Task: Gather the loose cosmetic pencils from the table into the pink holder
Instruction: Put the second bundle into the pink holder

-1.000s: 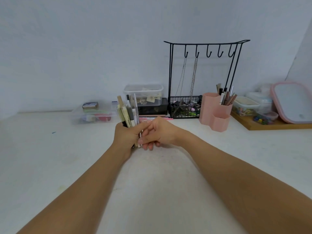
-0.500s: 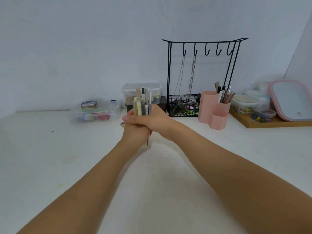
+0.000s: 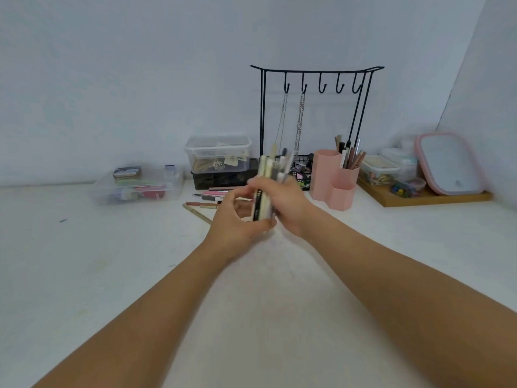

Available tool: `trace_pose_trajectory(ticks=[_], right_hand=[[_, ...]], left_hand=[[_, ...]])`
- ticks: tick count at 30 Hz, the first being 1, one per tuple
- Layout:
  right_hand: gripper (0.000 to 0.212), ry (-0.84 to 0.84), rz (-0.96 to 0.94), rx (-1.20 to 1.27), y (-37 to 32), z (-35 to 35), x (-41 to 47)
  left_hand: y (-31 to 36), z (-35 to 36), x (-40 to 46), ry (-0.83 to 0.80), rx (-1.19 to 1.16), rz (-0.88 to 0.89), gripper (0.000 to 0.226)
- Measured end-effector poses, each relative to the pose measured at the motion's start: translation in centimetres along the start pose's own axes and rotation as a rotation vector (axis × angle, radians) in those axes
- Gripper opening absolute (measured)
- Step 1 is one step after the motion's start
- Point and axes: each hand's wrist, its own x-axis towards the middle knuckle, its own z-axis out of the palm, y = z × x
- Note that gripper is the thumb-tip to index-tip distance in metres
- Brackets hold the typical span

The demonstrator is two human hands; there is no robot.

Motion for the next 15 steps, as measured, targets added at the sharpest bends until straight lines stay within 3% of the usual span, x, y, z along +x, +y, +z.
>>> trace_pose_trajectory(ticks=[2, 6, 12, 15], right_hand=[[0.008, 0.107, -0.037, -0.054, 0.3, -2.8, -0.1], [0.008, 0.241, -0.047, -0.016, 1.3, -6.8, -1.0], [0.011, 0.175, -0.021, -0.04, 1.5, -6.8, -0.5], [0.011, 0.287, -0.118, -0.083, -1.2, -8.8, 1.0]], left_hand=[[0.0, 0.0, -0.2, -0.024, 0.021, -0.013, 0.066], [0.1, 0.2, 0.0, 0.014, 0.158, 0.031, 0.041], [-0.3, 0.2, 0.1, 0.016, 0.256, 0.12, 0.026], [-0.5, 0.1, 0.4, 0.03, 0.224, 0.121, 0.022]])
